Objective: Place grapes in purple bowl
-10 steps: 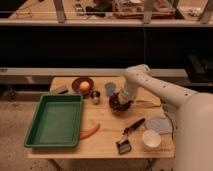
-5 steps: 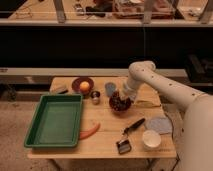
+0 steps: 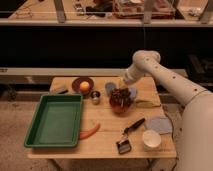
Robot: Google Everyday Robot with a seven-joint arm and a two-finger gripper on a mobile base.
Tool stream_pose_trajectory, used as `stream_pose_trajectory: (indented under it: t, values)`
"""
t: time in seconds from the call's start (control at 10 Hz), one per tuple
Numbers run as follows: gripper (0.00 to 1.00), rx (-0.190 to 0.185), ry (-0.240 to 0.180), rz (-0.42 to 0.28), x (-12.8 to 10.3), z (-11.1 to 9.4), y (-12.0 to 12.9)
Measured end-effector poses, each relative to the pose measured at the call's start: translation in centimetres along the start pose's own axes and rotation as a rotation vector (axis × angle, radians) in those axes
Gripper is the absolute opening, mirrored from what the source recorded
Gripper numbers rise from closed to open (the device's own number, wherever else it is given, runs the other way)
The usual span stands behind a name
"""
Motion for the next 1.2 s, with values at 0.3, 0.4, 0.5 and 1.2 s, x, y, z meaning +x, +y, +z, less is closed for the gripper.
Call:
stream_pose_trajectory:
  t: [0.3,0.4,0.5,1.2]
  values:
    - [0.00,0.049,0.034,0.006,1.5,-1.2,0.4]
    - [0.00,0.068,0.047,0.010,1.8,-1.8,0.6]
    - [0.00,0.084,0.059,0.010,2.1,-2.3,0.7]
    - [0.00,0.152,0.154,-0.088,5.3,-7.6,-1.3]
